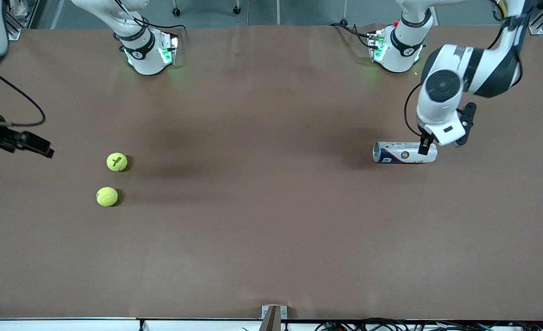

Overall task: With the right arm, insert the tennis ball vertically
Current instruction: 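Grasp the can with the left gripper while the right gripper reaches the balls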

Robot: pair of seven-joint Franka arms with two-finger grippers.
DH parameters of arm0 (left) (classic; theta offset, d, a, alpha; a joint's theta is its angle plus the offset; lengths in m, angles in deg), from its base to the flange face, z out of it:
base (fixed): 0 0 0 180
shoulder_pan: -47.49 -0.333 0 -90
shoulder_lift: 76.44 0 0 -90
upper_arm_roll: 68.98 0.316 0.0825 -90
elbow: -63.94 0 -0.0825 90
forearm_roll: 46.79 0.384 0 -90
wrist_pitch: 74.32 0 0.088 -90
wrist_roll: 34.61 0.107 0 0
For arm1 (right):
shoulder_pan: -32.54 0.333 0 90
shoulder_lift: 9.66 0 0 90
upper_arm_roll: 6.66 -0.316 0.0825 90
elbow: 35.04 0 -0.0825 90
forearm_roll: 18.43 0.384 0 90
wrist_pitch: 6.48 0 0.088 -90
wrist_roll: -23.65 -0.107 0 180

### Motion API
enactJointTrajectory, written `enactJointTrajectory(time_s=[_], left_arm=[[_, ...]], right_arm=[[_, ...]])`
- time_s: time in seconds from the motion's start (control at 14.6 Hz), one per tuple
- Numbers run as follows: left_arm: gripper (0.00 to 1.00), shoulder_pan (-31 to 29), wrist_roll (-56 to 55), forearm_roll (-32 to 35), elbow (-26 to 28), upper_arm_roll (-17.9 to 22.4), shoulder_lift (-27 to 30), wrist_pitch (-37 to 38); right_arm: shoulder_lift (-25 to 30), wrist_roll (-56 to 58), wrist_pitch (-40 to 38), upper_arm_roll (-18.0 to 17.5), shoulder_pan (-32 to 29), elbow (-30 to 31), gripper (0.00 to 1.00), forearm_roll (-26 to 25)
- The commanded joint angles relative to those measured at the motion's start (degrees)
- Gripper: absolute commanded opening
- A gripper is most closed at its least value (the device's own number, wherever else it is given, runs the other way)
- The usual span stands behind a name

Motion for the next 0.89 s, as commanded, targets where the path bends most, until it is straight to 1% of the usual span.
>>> enactJointTrajectory(time_s=[0.0,0.07,0.21,0.55,0.69,0.82], left_arm=[[1.0,0.0,-15.9,10.4,-1.5,-0.5,-9.2,-2.3],[1.0,0.0,-19.7,12.7,-2.3,-0.5,-11.9,-3.0],[1.0,0.5,-21.3,13.1,-3.6,-0.5,-14.9,-3.1],[1.0,1.7,-24.4,13.1,-4.0,-0.5,-16.9,-3.2],[1.0,2.6,-25.4,13.2,-4.7,-0.5,-18.2,-3.2],[1.0,3.1,-26.5,13.6,-5.5,-0.4,-19.8,-3.2]], right_arm=[[-5.9,-0.4,5.5,-0.5,0.1,-0.5,1.0,1.7],[-7.4,-0.2,7.0,-0.5,0.1,-0.5,1.0,2.4],[-9.0,-0.1,7.8,-0.4,-0.1,-0.4,1.0,2.5],[-11.4,1.6,8.6,-0.3,-0.3,0.5,1.0,1.7],[-14.2,1.6,9.6,-0.3,-0.3,0.8,1.0,1.7],[-15.4,1.8,10.1,-0.3,-0.7,1.2,1.0,1.3]])
